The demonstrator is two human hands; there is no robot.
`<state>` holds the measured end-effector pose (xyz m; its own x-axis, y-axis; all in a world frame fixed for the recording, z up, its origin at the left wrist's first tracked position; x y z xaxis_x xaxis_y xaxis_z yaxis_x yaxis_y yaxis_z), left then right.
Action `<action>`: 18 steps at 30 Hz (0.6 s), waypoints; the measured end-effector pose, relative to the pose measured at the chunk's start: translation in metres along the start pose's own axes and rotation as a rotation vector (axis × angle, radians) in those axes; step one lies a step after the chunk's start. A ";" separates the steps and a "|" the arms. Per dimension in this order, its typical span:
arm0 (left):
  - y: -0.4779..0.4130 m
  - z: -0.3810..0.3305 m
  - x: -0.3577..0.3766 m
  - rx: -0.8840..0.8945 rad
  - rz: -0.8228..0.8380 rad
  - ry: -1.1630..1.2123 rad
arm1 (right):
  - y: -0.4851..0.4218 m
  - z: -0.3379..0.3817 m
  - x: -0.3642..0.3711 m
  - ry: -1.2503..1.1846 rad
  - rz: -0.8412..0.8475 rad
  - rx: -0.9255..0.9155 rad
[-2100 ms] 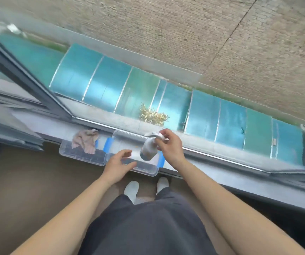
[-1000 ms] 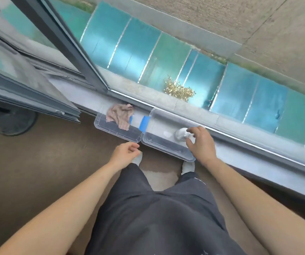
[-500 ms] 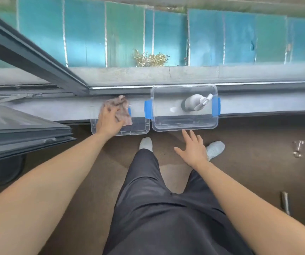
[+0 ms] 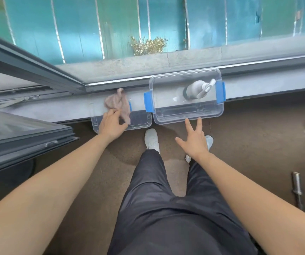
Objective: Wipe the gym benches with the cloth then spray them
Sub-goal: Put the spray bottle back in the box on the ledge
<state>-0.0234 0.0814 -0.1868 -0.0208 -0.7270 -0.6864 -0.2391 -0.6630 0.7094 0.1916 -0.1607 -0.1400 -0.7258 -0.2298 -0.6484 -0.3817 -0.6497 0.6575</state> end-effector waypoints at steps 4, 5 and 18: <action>0.052 -0.012 -0.025 0.065 -0.071 0.186 | -0.001 0.003 -0.014 -0.134 0.026 0.015; 0.067 -0.017 -0.031 0.089 -0.092 0.230 | -0.002 0.007 -0.021 -0.159 0.018 -0.003; 0.190 -0.116 -0.083 0.327 0.050 0.684 | 0.020 0.088 -0.108 -0.718 -0.102 -0.532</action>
<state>0.0456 -0.0050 0.0229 0.5418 -0.7744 -0.3268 -0.5318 -0.6169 0.5801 0.2119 -0.0849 -0.0228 -0.9540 0.2393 -0.1807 -0.2775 -0.9328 0.2299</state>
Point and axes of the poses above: each hand's wrist, its own y-axis away from the middle knuckle, its own x-axis out of the palm, z = x × y, the point moved 3 cm from there along -y, towards the middle knuckle, and after that the axes turned 14 degrees about -x, right-handed, at the moved point
